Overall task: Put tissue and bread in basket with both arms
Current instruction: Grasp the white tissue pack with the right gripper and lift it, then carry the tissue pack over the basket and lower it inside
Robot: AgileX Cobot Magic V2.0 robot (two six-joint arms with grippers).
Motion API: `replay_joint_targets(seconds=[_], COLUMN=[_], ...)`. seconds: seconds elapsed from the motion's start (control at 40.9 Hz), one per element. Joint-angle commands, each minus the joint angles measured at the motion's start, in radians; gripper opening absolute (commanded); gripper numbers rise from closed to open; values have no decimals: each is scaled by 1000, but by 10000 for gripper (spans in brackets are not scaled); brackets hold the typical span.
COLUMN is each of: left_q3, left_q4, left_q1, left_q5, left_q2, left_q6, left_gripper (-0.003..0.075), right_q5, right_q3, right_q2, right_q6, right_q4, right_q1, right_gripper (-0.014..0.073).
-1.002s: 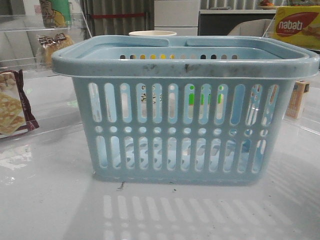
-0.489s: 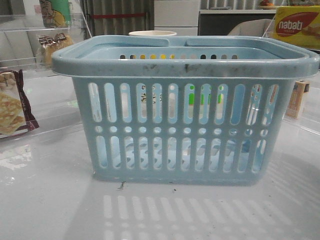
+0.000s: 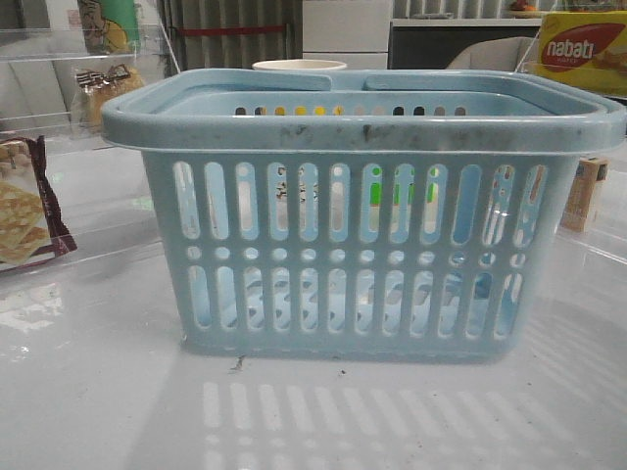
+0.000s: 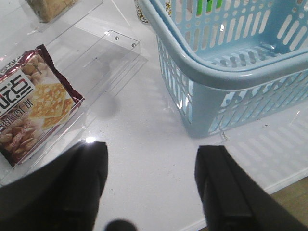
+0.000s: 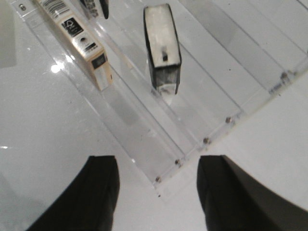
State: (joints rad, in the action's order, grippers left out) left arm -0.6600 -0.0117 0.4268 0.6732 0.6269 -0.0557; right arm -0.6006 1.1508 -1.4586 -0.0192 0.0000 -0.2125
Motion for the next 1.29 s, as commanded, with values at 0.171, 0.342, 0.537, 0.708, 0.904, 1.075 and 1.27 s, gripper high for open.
replay_joint_targets(seconds=[0.171, 0.342, 0.537, 0.708, 0.904, 1.075, 1.27], left_q3=[-30, -30, -30, -30, -30, -30, -30], left_q4=[-6, -6, -6, -6, -6, -6, -6], left_q1=[7, 7, 7, 7, 7, 7, 7], left_q5=[-79, -79, -79, -79, -79, -79, -79], left_q2=[4, 4, 4, 4, 4, 4, 4], left_q6=[0, 0, 0, 0, 0, 0, 0], left_gripper=[454, 454, 454, 454, 454, 454, 454], right_q5=[88, 123, 163, 156, 119, 61, 0], right_q3=[213, 284, 294, 294, 294, 294, 294], right_q2=[-180, -270, -301, -257, -134, -12, 49], right_q6=[-7, -7, -7, -7, -7, -7, -7], right_q4=[-65, -70, -70, -61, -5, 46, 87], right_q1=[-5, -5, -4, 1, 34, 132, 336], right_gripper=[479, 465, 288, 217, 215, 215, 215])
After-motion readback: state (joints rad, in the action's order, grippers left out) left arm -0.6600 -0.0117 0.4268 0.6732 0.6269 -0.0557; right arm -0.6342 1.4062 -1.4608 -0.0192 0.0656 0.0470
